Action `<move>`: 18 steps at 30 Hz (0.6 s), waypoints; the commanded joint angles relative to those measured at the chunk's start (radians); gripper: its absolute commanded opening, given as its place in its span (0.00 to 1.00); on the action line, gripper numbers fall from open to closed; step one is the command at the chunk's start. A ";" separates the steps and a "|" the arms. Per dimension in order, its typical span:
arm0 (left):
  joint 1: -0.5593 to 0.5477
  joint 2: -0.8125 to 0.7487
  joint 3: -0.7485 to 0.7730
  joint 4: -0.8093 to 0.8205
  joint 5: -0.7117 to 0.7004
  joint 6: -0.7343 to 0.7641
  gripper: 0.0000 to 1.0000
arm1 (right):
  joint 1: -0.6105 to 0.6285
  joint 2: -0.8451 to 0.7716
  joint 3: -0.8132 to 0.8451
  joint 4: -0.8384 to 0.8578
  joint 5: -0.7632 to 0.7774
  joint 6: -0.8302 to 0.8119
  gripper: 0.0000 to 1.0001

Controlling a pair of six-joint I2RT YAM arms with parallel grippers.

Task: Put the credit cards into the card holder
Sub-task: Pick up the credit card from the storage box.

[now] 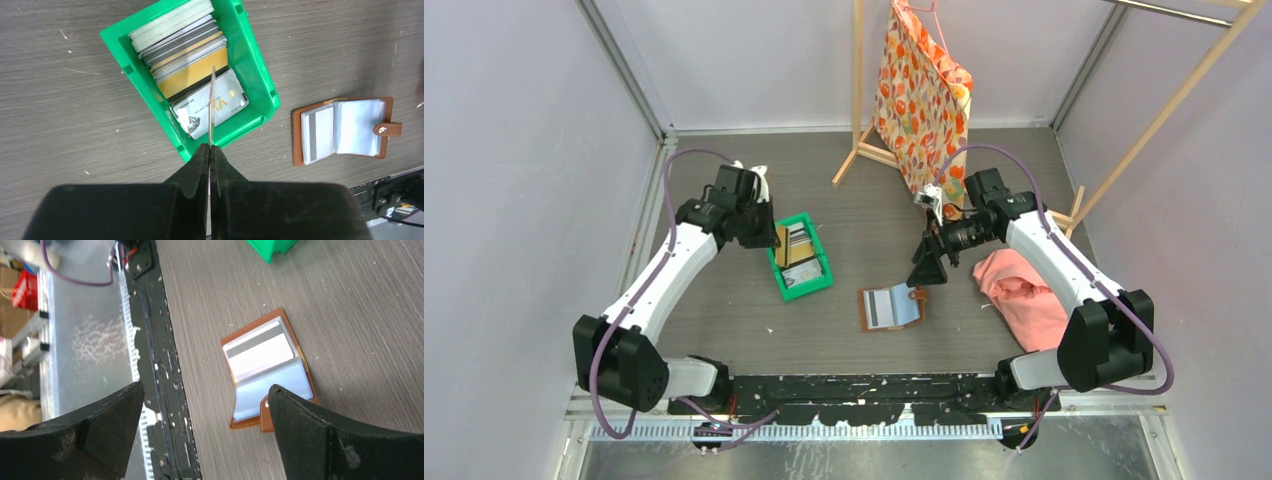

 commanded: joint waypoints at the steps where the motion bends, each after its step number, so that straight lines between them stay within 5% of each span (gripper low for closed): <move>1: 0.000 0.037 0.031 0.027 -0.016 -0.162 0.00 | 0.026 -0.009 -0.021 0.181 -0.048 0.196 0.97; 8: 0.010 0.092 0.009 0.054 -0.067 -0.246 0.00 | 0.245 0.149 0.144 0.437 0.134 0.564 0.94; 14: 0.094 0.051 -0.099 0.230 0.175 -0.217 0.00 | 0.327 0.408 0.322 0.698 0.115 0.945 0.92; 18: 0.220 -0.023 -0.265 0.463 0.418 -0.279 0.00 | 0.345 0.499 0.394 0.758 0.110 1.000 0.92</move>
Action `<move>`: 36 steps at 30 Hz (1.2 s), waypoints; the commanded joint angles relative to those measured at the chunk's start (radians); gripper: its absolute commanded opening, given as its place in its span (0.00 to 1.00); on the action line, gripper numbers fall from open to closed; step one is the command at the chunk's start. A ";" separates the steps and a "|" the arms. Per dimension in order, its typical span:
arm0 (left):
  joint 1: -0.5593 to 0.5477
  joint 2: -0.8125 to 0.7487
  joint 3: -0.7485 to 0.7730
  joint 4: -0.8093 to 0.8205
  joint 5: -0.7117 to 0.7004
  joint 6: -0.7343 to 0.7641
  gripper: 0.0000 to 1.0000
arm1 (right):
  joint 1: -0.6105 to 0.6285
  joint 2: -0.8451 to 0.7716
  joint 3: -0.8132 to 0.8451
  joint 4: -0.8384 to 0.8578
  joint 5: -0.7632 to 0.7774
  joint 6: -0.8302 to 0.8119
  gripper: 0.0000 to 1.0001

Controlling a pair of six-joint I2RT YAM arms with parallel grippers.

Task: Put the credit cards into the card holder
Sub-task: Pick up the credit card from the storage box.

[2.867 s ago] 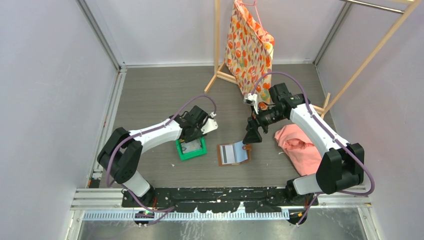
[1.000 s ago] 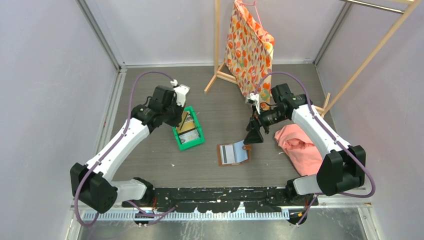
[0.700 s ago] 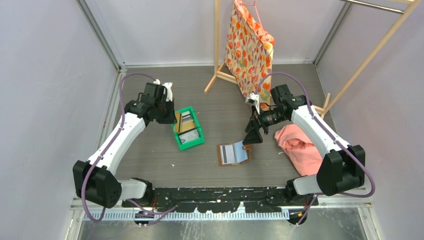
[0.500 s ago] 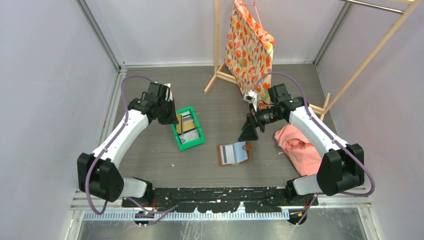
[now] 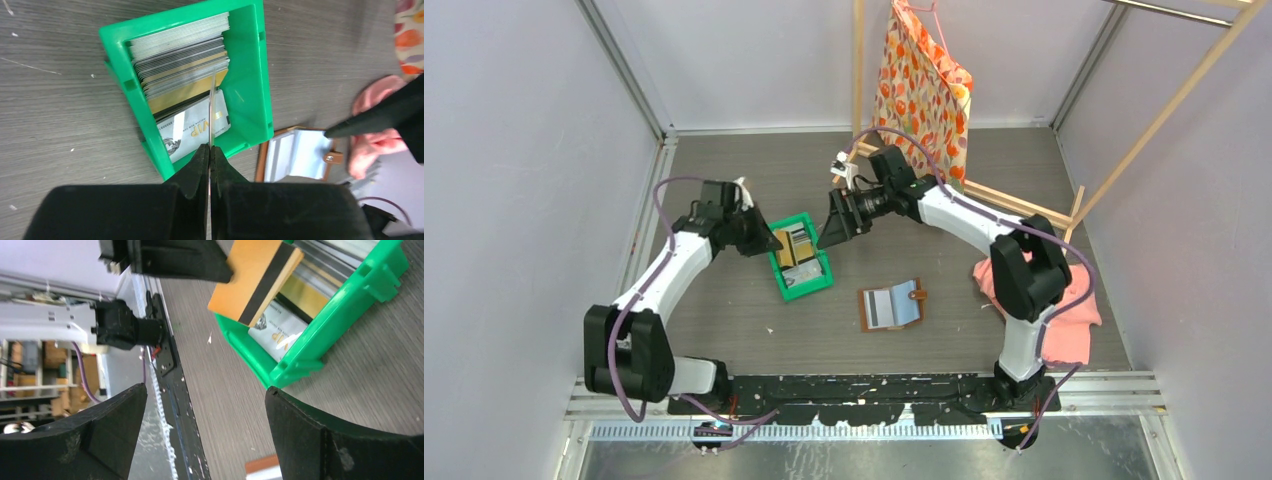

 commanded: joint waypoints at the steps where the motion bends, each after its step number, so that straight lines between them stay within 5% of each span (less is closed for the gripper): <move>1: 0.130 -0.099 -0.156 0.315 0.309 -0.079 0.00 | 0.009 0.071 0.100 0.147 -0.006 0.188 0.92; 5: 0.242 -0.126 -0.285 0.511 0.476 -0.209 0.00 | 0.009 0.154 0.156 0.181 -0.021 0.253 0.92; 19: 0.340 -0.149 -0.417 0.840 0.729 -0.446 0.00 | 0.040 0.251 0.196 0.345 -0.084 0.459 0.83; 36: 0.361 -0.114 -0.434 0.872 0.753 -0.474 0.00 | 0.075 0.328 0.161 0.725 -0.123 0.840 0.69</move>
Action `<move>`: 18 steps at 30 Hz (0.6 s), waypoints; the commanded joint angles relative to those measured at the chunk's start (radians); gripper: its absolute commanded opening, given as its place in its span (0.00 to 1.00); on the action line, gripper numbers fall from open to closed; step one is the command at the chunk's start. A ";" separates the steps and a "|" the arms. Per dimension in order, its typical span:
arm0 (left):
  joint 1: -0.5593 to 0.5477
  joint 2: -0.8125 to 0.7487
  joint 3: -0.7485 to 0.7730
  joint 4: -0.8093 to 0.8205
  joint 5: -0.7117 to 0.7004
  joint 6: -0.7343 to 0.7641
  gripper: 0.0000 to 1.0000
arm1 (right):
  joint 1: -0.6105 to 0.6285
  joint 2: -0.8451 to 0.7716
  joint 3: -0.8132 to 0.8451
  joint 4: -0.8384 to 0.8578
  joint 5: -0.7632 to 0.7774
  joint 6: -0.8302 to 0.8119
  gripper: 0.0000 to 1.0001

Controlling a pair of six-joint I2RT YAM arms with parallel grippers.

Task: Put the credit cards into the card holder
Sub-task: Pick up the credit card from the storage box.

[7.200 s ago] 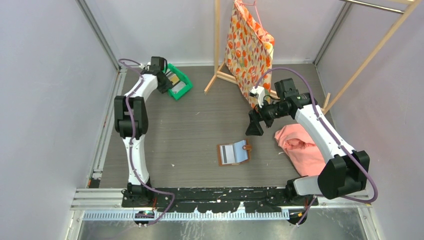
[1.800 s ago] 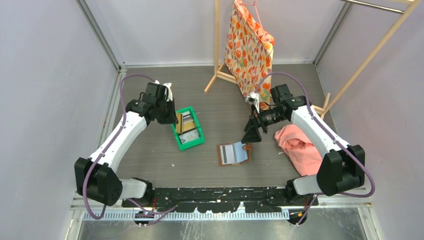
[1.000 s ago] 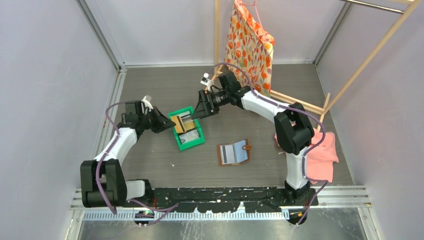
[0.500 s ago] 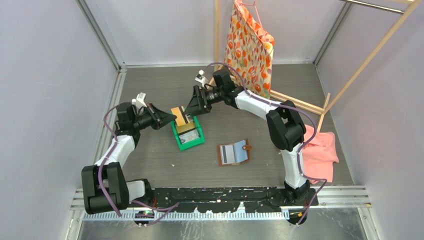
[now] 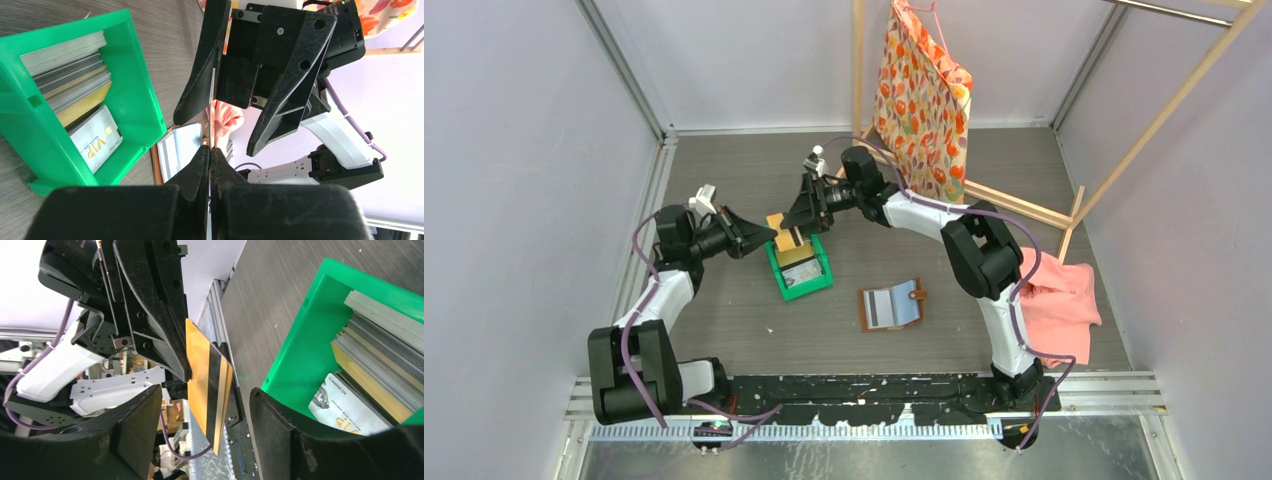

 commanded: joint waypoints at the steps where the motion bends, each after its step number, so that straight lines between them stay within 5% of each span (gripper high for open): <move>1: 0.022 0.026 -0.009 0.043 0.024 -0.012 0.00 | 0.005 0.015 -0.022 0.260 -0.035 0.201 0.66; 18: 0.015 0.155 0.023 -0.060 -0.031 0.052 0.00 | 0.006 0.074 -0.075 0.390 -0.027 0.344 0.41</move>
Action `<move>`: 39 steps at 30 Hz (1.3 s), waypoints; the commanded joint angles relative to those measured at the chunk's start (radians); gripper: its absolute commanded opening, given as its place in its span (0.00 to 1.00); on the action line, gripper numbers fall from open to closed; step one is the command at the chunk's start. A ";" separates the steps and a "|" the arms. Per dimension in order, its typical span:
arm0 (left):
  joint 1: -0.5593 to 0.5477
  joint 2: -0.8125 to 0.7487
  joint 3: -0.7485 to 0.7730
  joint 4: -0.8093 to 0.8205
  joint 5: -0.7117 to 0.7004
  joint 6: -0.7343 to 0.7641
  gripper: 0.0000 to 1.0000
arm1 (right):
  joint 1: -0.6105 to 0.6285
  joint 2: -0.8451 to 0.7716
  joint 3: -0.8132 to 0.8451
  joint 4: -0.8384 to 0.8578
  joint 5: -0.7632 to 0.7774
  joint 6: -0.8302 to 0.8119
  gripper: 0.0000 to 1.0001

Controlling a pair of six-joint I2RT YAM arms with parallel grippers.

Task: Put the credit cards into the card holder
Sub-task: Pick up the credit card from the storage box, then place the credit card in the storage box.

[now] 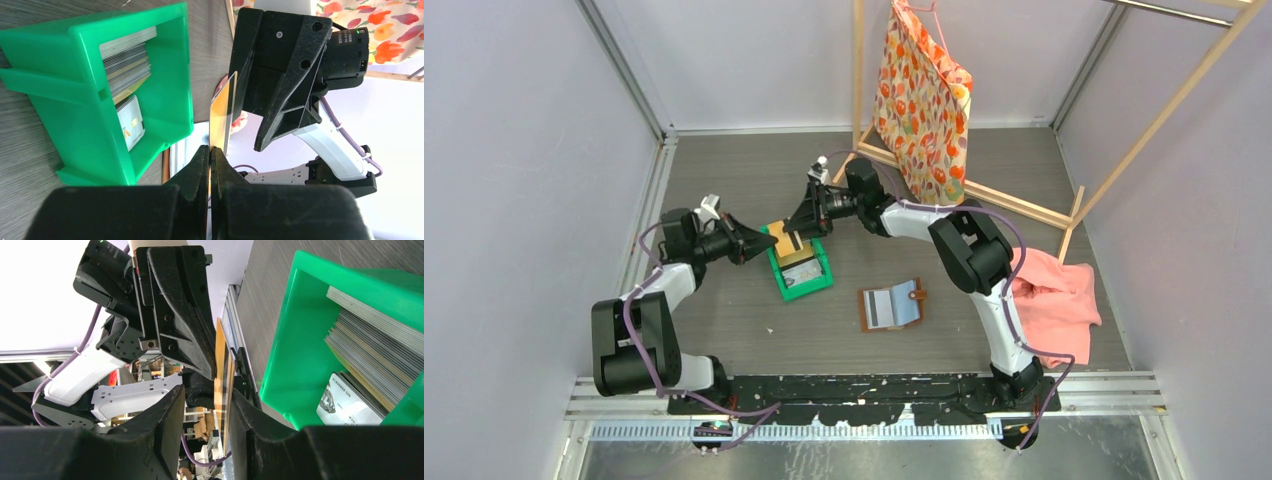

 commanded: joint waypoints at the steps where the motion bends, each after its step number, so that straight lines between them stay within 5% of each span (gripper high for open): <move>1: -0.009 0.023 0.031 -0.057 -0.030 0.053 0.01 | 0.004 -0.009 0.004 0.083 -0.015 0.029 0.41; 23: -0.085 0.099 0.093 -0.099 -0.060 0.082 0.01 | 0.004 0.021 0.007 0.040 -0.019 0.015 0.44; 39: -0.084 0.101 0.104 -0.163 -0.078 0.116 0.21 | -0.004 0.026 -0.005 0.031 -0.009 0.013 0.38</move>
